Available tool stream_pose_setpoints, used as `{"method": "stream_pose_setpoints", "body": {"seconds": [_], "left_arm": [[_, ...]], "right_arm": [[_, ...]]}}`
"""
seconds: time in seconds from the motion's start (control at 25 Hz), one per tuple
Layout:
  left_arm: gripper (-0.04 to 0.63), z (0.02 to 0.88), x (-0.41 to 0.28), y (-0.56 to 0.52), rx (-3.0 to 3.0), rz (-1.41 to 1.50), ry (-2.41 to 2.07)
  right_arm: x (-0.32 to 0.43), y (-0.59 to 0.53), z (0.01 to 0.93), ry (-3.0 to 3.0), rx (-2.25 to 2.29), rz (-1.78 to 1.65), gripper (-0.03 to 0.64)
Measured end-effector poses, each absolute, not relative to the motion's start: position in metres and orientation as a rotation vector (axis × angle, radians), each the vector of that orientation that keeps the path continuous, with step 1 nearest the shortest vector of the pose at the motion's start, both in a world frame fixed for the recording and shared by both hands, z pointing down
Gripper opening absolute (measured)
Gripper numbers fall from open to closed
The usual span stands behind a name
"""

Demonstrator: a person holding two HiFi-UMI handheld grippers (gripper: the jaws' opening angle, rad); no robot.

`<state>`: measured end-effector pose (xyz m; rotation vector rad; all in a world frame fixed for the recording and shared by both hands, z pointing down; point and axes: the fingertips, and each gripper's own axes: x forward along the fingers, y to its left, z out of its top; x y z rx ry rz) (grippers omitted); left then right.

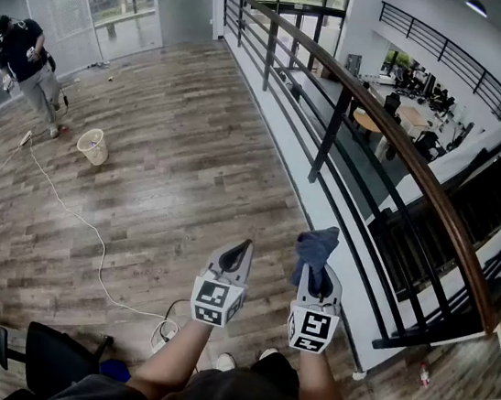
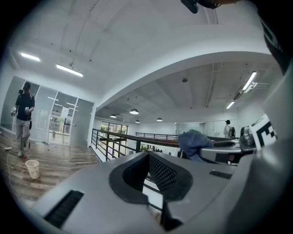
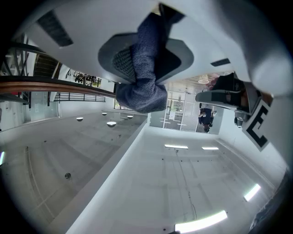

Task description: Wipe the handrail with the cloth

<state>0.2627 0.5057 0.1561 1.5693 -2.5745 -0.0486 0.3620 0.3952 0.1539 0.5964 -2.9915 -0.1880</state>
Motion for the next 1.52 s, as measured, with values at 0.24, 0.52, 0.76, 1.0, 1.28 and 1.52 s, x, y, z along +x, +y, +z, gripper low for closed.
{"method": "stream_pose_setpoints", "body": {"seconds": [0.24, 0.52, 0.76, 1.0, 1.28, 1.52], "left_arm": [[-0.002, 0.155, 0.192, 0.455, 1.576, -0.067, -2.593], [-0.002, 0.147, 0.120, 0.361, 1.560, -0.034, -2.587], [-0.002, 0.135, 0.059, 0.285, 1.555, -0.020, -2.612], [-0.002, 0.141, -0.012, 0.223, 1.589, -0.024, -2.578], [-0.002, 0.149, -0.103, 0.153, 1.681, -0.035, -2.516], [-0.002, 0.148, -0.181, 0.101, 1.821, -0.030, -2.417]], "right_arm": [[0.291, 0.350, 0.162, -2.983, 0.583, -0.166, 0.095], [0.214, 0.266, 0.155, -2.998, 0.547, -0.155, 0.095], [0.152, 0.182, 0.142, -3.009, 0.562, -0.119, 0.095], [0.084, 0.128, 0.146, -3.004, 0.597, -0.096, 0.095], [0.006, 0.068, 0.158, -2.961, 0.705, -0.104, 0.095], [-0.062, 0.028, 0.155, -2.898, 0.868, -0.102, 0.095]]}}
